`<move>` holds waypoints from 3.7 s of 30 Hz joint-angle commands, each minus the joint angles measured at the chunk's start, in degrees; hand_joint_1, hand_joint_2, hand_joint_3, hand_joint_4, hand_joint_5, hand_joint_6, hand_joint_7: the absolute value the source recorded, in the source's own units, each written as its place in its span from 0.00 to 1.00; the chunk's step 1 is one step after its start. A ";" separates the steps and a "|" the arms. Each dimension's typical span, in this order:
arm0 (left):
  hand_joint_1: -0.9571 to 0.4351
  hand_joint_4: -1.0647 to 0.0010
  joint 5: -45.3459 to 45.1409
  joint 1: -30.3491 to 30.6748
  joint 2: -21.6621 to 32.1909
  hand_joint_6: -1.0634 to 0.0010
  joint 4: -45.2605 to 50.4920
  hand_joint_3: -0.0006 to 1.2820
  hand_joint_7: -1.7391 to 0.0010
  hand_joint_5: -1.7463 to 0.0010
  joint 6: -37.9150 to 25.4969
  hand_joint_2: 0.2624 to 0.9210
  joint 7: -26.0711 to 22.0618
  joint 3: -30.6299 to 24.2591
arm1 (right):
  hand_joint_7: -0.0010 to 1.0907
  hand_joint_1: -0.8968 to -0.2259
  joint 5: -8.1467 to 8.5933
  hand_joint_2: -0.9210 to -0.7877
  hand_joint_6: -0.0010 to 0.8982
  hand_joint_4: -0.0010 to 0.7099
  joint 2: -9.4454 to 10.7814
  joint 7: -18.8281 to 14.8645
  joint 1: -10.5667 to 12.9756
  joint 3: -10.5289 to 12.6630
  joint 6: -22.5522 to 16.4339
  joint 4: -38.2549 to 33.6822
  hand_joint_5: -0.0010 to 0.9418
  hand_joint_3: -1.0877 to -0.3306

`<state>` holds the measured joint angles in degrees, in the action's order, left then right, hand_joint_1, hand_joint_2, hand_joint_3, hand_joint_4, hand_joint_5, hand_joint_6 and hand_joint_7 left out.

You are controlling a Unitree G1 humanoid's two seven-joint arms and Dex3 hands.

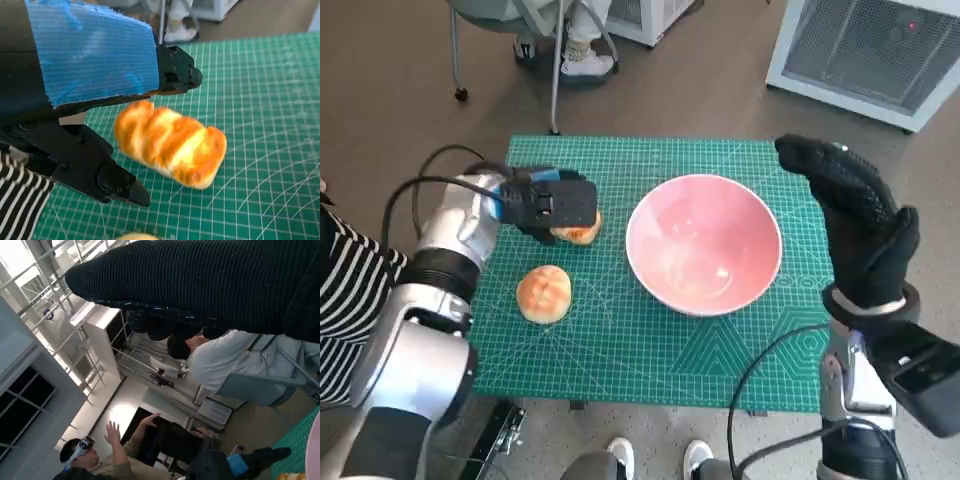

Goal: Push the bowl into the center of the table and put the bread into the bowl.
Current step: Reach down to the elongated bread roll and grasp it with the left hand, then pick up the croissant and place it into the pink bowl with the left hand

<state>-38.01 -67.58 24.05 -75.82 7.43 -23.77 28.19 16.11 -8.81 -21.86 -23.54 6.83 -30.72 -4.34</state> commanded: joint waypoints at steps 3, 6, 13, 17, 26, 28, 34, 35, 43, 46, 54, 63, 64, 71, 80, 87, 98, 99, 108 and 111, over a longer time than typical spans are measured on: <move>0.57 0.94 -1.70 -0.03 -1.41 0.78 -0.95 0.00 0.99 1.00 -1.49 0.72 2.88 1.83 | 0.30 0.28 -0.10 0.00 0.17 0.27 -0.01 0.32 1.69 0.09 0.28 0.37 0.01 0.51; 0.60 0.91 -2.29 0.48 -1.77 0.72 -1.10 0.00 0.98 0.99 -1.33 0.73 4.65 2.65 | 0.30 0.28 -0.15 0.00 0.17 0.27 -0.05 0.40 1.82 0.13 0.36 0.51 0.01 0.51; 0.65 0.65 -3.87 2.06 -2.38 0.52 -1.67 0.01 0.96 0.97 -0.45 0.80 9.35 4.28 | 0.31 0.29 -0.12 0.00 0.16 0.28 -0.09 0.59 2.14 0.23 0.65 0.84 0.01 0.50; 0.66 0.46 -5.03 2.89 -2.58 0.41 -1.99 0.01 0.96 0.84 0.04 0.83 11.98 5.69 | 0.31 0.29 -0.05 0.00 0.16 0.28 -0.05 0.73 2.44 0.18 0.97 1.38 0.01 0.50; 0.51 0.37 -6.76 3.60 -2.54 0.38 -2.36 0.06 0.44 0.65 1.14 0.96 16.11 7.48 | 0.32 0.29 0.25 0.00 0.16 0.28 -0.05 0.82 2.84 0.21 1.67 2.06 0.01 0.50; 0.59 0.39 -7.18 3.65 -2.41 0.41 -2.32 0.07 0.37 0.49 1.58 0.98 17.19 7.80 | 0.32 0.29 0.35 0.00 0.16 0.28 -0.04 0.76 2.87 0.26 1.71 2.00 0.01 0.50; 0.68 0.42 -7.94 3.62 -2.03 0.43 -2.26 0.08 0.31 0.32 2.53 1.00 19.70 8.23 | 0.33 0.29 0.44 0.00 0.16 0.28 0.11 0.61 2.94 0.24 1.65 1.69 0.01 0.50; 0.68 0.42 -7.94 3.58 -1.96 0.43 -2.25 0.08 0.31 0.32 2.66 1.00 20.02 8.23 | 0.33 0.29 0.46 0.00 0.16 0.28 0.12 0.61 2.99 0.24 1.65 1.73 0.01 0.50; 0.69 0.39 -7.10 2.24 -1.24 0.43 -1.72 0.07 0.33 0.30 3.77 1.00 21.27 7.43 | 0.34 0.29 0.48 0.00 0.15 0.28 0.19 0.61 3.08 0.14 1.86 1.74 0.00 0.50; 0.69 0.38 -6.74 1.67 -1.01 0.42 -1.44 0.07 0.33 0.30 4.21 1.00 21.48 6.99 | 0.34 0.29 0.50 0.00 0.15 0.28 0.21 0.62 3.12 0.13 1.95 1.80 0.00 0.50; 0.69 0.36 -3.62 -1.00 0.41 0.42 1.50 0.06 0.35 0.30 8.09 1.00 23.37 3.07 | 0.34 0.30 0.97 0.00 0.15 0.28 0.21 0.39 3.39 0.13 2.29 2.04 0.00 0.49; 0.69 0.36 -0.11 -1.36 2.52 0.40 10.60 0.05 0.33 0.33 15.78 1.00 27.89 -1.82 | 0.35 0.30 1.31 0.00 0.14 0.28 0.20 0.39 3.52 -0.01 2.80 2.37 0.00 0.50; 0.69 0.36 0.01 -1.18 2.61 0.40 11.30 0.05 0.33 0.33 16.05 1.00 27.98 -2.10 | 0.35 0.30 1.31 0.00 0.14 0.28 0.20 0.39 3.54 -0.01 2.83 2.42 0.00 0.50; 0.69 0.32 1.39 3.51 3.65 0.38 27.12 0.03 0.34 0.36 17.74 1.00 28.50 -5.13 | 0.36 0.30 1.51 0.00 0.14 0.28 0.21 0.44 3.88 -0.20 3.08 2.90 0.00 0.50; 0.69 0.30 0.69 9.10 3.18 0.39 39.47 0.02 0.32 0.39 19.20 1.00 27.28 -5.79 | 0.36 0.30 2.04 0.00 0.13 0.28 0.35 0.31 4.19 -0.22 3.23 3.03 0.00 0.50; 0.69 0.32 1.82 10.47 1.07 0.41 41.00 0.04 0.30 0.39 21.99 1.00 24.45 -5.26 | 0.36 0.30 2.00 0.00 0.13 0.27 0.56 0.47 4.54 -0.27 3.25 3.27 0.00 0.50; 0.69 0.37 1.65 11.61 -3.38 0.45 41.63 0.07 0.30 0.32 21.39 1.00 18.61 -3.29 | 0.36 0.30 1.66 0.00 0.12 0.27 0.64 0.79 5.22 -0.28 3.43 4.09 0.00 0.50; 0.69 0.38 1.41 11.59 -3.75 0.46 41.42 0.08 0.30 0.32 21.33 1.00 18.37 -2.97 | 0.36 0.30 1.64 0.00 0.12 0.27 0.63 0.81 5.28 -0.29 3.43 4.16 0.00 0.50; 0.69 0.48 0.35 11.19 -6.34 0.53 37.43 0.14 0.22 0.28 19.99 1.00 16.50 -0.80 | 0.37 0.28 1.43 0.00 0.12 0.27 0.50 0.95 5.91 -0.18 3.37 4.68 0.00 0.50; 0.58 0.56 0.07 11.21 -6.42 0.58 36.47 0.11 0.38 0.60 19.90 0.92 15.22 -0.28 | 0.37 0.27 1.48 0.00 0.12 0.27 0.41 0.96 6.04 -0.08 3.35 4.78 0.00 0.50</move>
<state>-37.61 -56.18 17.63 -38.23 27.62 -7.21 27.23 17.80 -8.43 -21.31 -19.10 6.56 -28.13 0.40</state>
